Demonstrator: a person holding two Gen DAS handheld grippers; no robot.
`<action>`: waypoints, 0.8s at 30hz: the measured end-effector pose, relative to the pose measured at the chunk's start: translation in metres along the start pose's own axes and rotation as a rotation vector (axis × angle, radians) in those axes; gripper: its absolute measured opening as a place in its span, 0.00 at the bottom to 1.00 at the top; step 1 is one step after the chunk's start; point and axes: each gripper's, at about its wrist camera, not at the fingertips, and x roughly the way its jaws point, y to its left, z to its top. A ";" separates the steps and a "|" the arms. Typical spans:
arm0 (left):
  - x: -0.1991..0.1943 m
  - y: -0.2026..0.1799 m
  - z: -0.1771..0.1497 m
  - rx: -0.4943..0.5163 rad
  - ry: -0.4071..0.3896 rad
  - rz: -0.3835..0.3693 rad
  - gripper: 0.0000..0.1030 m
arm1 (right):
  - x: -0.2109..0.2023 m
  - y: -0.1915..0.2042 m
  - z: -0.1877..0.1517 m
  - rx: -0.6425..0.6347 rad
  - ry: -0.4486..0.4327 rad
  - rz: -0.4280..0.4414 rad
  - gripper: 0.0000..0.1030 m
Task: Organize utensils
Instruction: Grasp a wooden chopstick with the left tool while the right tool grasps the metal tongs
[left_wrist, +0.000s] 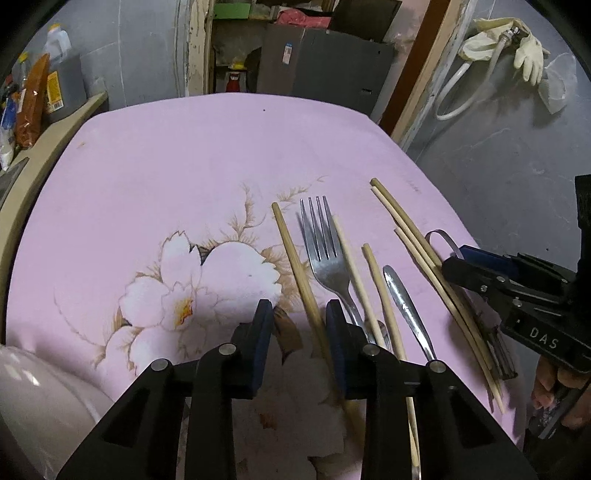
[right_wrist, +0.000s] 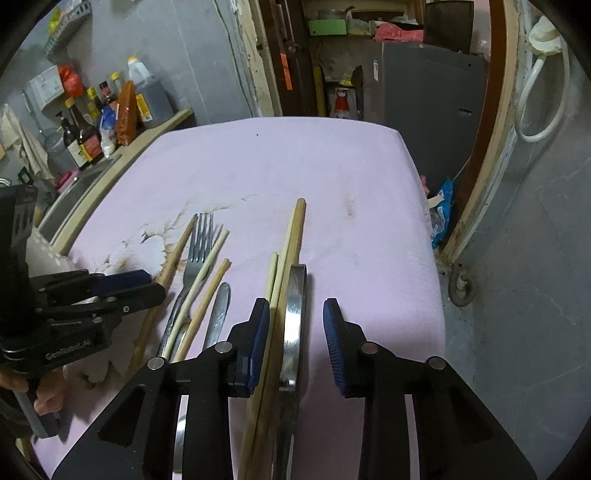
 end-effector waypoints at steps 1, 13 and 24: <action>0.000 -0.002 0.001 0.005 0.005 0.004 0.25 | 0.002 0.000 0.001 0.001 0.006 -0.002 0.26; -0.006 -0.004 0.001 -0.054 0.050 -0.055 0.05 | -0.001 -0.008 0.001 0.093 0.017 0.068 0.05; -0.062 -0.007 -0.030 -0.048 -0.137 -0.077 0.03 | -0.069 0.018 -0.024 0.065 -0.252 0.084 0.04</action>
